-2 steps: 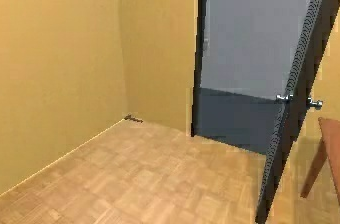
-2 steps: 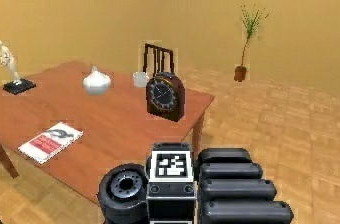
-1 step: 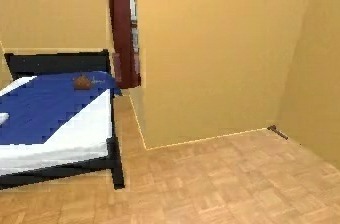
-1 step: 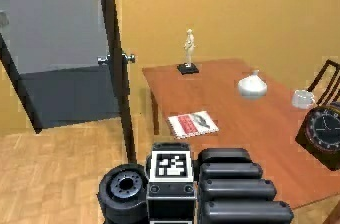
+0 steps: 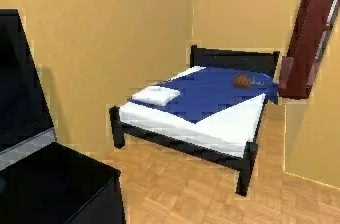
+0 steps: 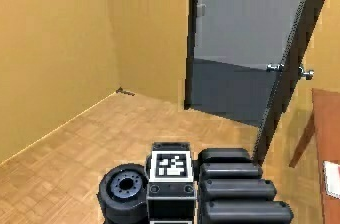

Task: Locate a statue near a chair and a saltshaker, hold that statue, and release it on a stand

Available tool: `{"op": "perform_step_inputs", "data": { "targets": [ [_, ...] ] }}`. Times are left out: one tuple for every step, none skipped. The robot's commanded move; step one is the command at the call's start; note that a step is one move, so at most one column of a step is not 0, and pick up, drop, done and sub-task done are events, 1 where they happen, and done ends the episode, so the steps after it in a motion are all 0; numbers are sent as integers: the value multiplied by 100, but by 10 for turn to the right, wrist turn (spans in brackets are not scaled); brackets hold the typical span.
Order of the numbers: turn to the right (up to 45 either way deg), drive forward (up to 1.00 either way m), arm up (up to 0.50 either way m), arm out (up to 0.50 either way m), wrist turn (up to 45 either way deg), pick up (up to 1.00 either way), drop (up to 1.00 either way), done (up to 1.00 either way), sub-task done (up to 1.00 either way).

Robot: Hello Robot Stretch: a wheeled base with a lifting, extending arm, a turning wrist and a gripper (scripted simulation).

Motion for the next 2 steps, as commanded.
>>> {"op": "perform_step_inputs", "data": {
  "targets": [
    [-390, 0, 0, 0, 0, 0, 0, 0, 0],
    [450, 0, 0, 0, 0, 0, 0, 0, 0]
  ]
}}
